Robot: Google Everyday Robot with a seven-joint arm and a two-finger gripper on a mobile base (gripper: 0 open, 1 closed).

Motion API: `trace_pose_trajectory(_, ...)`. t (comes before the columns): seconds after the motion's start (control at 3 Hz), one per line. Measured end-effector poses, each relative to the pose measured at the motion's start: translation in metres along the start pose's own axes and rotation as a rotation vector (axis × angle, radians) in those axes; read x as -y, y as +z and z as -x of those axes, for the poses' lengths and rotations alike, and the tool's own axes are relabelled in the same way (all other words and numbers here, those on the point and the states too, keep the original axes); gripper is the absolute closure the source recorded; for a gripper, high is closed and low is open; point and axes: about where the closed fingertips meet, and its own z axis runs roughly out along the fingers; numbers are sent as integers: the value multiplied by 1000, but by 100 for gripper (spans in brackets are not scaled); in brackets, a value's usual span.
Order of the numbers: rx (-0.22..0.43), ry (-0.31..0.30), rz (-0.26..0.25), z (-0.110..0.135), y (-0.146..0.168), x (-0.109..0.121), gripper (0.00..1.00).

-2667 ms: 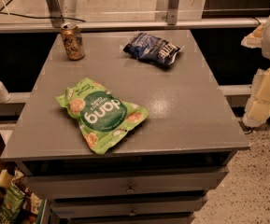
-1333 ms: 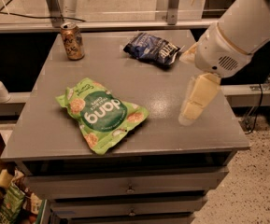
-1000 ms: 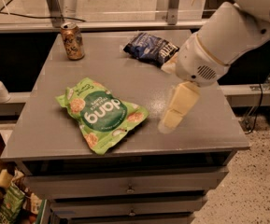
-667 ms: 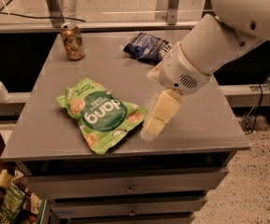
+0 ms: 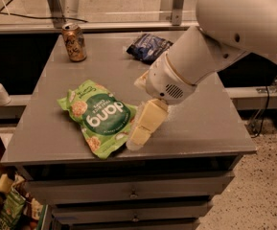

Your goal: Pick green rice chip bag

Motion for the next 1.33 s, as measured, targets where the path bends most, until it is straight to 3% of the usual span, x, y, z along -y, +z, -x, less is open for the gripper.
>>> trace_pose_trajectory(0.67,80,-38,11,12,23,5,0)
trace_pose_trajectory(1.33,134,-34,21,19,72,48,0)
